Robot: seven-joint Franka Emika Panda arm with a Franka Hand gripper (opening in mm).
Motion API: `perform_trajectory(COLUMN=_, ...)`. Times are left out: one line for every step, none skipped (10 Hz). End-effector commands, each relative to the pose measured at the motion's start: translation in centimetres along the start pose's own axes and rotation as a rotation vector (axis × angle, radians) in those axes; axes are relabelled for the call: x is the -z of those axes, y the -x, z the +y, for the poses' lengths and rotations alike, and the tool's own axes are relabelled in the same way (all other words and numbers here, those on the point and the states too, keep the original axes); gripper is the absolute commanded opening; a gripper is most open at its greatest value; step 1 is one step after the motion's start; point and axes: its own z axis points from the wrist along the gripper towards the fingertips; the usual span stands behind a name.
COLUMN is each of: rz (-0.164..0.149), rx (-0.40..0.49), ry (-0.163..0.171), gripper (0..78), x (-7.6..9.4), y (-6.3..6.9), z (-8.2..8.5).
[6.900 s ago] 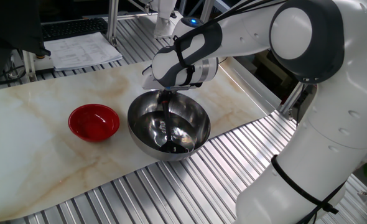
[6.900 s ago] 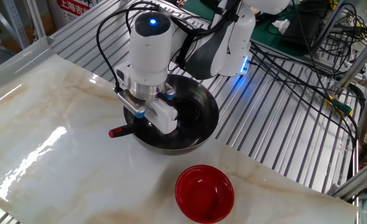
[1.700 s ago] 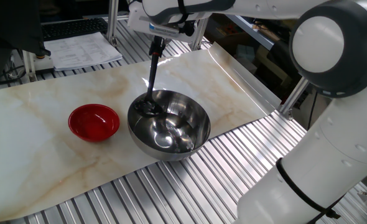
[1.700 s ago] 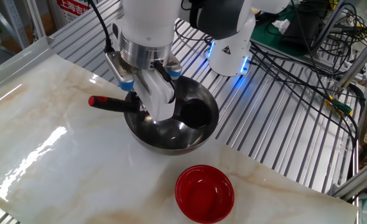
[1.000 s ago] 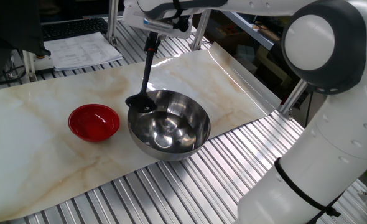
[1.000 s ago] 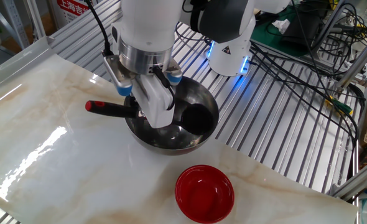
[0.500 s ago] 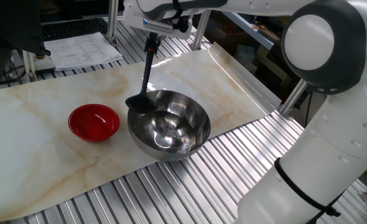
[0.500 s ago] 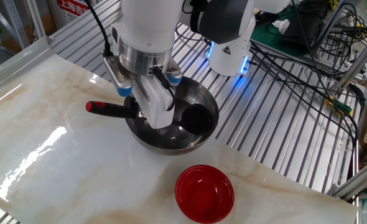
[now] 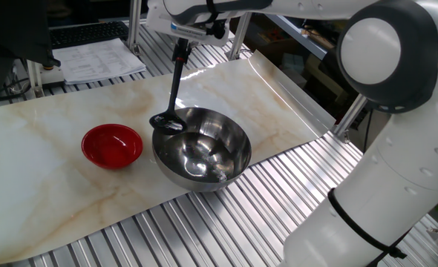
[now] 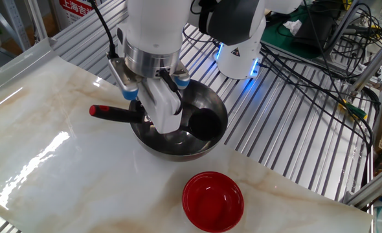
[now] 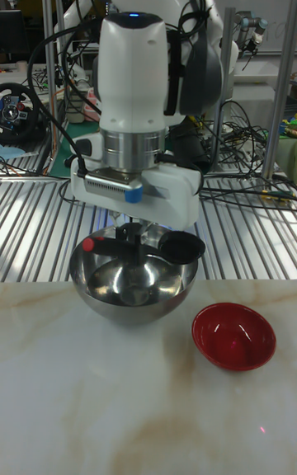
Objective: Scoop water with a large spoon from one bowl to another
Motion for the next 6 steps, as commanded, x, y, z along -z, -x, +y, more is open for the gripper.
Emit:
perform_trajectory(rz=-0.011, rx=0.006, ry=0.006, gripper=1.2, x=0.29, y=0.14, z=0.06)
perform_trajectory(rz=-0.012, rx=0.006, ry=0.007, gripper=1.2, x=0.29, y=0.14, z=0.06)
perform_trajectory(rz=-0.017, rx=0.005, ry=0.01, gripper=1.2, x=0.29, y=0.14, z=0.06)
perform_trajectory(rz=-0.021, rx=0.005, ry=0.012, gripper=1.2, x=0.29, y=0.14, z=0.06)
perform_trajectory(rz=-0.03, rx=0.007, ry=0.017, gripper=1.2, x=0.3, y=0.14, z=0.06)
perform_trajectory(rz=-0.034, rx=0.007, ry=0.019, gripper=1.2, x=0.32, y=0.16, z=0.06)
